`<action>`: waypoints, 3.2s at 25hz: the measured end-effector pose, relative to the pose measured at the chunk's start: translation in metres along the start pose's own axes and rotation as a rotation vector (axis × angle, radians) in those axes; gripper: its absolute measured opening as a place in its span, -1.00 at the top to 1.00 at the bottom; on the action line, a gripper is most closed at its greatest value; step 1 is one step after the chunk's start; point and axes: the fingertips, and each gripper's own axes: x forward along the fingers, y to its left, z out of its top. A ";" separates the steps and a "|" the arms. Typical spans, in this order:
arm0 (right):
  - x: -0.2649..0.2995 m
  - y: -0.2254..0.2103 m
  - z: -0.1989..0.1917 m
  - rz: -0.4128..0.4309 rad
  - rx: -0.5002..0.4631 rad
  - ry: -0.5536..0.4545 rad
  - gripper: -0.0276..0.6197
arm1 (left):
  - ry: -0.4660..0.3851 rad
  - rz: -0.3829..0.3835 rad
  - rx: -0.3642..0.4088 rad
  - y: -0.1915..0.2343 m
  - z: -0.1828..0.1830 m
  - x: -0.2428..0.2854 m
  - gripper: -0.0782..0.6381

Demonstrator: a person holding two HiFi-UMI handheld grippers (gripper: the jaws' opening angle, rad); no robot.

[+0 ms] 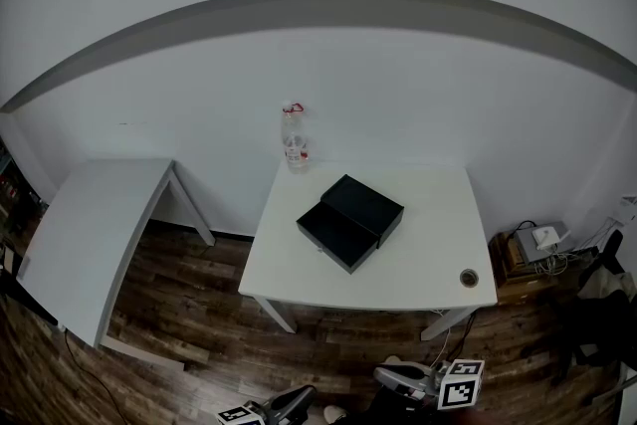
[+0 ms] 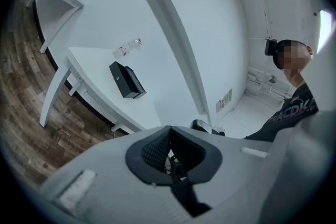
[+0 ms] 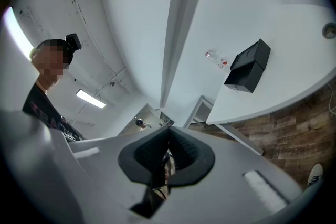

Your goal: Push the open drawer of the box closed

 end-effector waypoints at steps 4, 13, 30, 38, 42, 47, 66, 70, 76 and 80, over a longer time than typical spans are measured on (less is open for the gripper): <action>0.002 -0.001 0.001 -0.013 -0.006 -0.010 0.90 | -0.002 -0.003 -0.002 0.002 0.000 -0.004 0.78; 0.015 -0.028 0.034 -0.039 -0.030 -0.004 0.90 | -0.048 0.037 -0.038 0.018 0.011 0.003 0.78; 0.048 -0.183 0.247 -0.228 -0.318 0.077 0.71 | -0.165 0.170 -0.046 0.056 0.071 0.062 0.78; 0.088 -0.308 0.321 -0.467 -0.671 0.368 0.60 | -0.180 0.231 -0.077 0.074 0.088 0.092 0.78; 0.108 -0.368 0.334 -0.523 -0.709 0.526 0.55 | -0.179 0.265 -0.075 0.082 0.097 0.108 0.78; 0.126 -0.413 0.336 -0.508 -0.672 0.651 0.55 | -0.158 0.318 -0.066 0.095 0.106 0.126 0.78; 0.146 -0.432 0.315 -0.360 -0.555 0.785 0.66 | 0.106 0.508 0.218 0.189 0.144 0.194 0.71; 0.146 -0.431 0.314 -0.357 -0.554 0.782 0.66 | 0.261 0.591 0.387 0.221 0.158 0.208 0.66; 0.146 -0.429 0.313 -0.342 -0.556 0.789 0.66 | 0.495 0.656 0.633 0.261 0.169 0.225 0.52; 0.147 -0.429 0.312 -0.332 -0.560 0.799 0.66 | 0.537 0.647 0.659 0.274 0.174 0.241 0.52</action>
